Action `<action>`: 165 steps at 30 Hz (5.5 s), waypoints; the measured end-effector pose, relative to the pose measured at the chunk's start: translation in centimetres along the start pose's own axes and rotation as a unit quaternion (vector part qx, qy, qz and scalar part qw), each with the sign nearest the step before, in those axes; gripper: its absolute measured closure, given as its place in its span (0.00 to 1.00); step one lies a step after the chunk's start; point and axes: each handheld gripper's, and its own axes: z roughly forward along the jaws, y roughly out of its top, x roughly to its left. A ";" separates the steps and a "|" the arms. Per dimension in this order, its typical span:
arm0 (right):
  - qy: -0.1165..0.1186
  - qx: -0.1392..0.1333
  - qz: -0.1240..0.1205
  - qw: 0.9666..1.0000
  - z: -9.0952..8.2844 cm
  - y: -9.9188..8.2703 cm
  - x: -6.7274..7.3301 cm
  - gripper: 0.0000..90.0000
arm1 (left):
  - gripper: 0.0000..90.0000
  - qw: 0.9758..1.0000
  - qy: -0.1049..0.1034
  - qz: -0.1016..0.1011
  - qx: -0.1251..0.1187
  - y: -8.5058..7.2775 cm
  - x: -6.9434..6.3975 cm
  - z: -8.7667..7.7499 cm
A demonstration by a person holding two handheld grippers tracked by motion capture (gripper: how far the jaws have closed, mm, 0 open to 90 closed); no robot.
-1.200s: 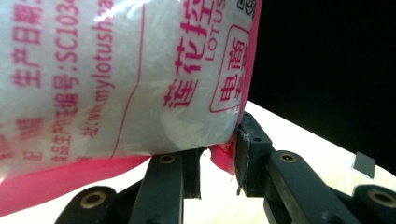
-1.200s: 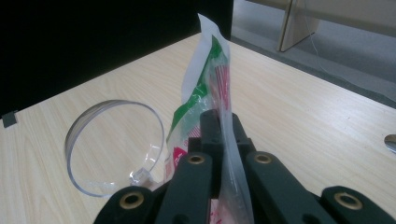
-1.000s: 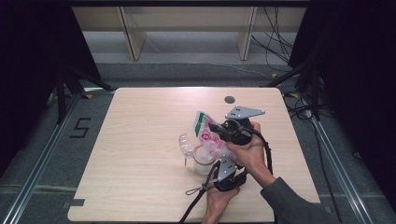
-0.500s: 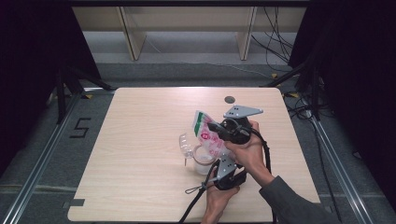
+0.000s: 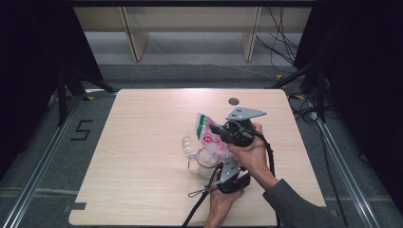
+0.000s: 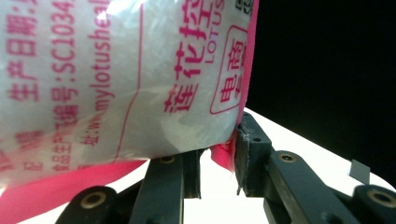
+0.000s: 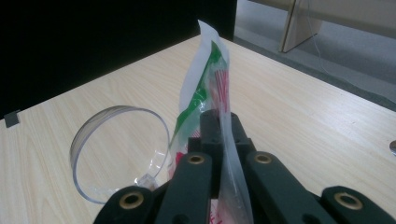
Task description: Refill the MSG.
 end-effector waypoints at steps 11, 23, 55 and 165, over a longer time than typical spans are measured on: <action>0.000 0.001 0.008 1.000 -0.1 0.0 0.2 1.00 | 0.82 1.000 0.000 0.001 -0.003 0.1 0.0 0.0; 0.000 -0.004 -0.001 1.000 0.2 0.2 0.3 1.00 | 0.82 1.000 0.000 -0.001 -0.005 0.1 -0.1 -0.2; -0.007 -0.008 -0.012 1.000 0.8 0.3 0.8 1.00 | 0.82 1.000 -0.005 -0.008 -0.010 0.3 0.0 -0.3; -0.001 -0.002 -0.021 1.000 1.4 0.7 1.5 1.00 | 0.82 1.000 -0.012 -0.016 -0.020 0.6 0.2 -0.6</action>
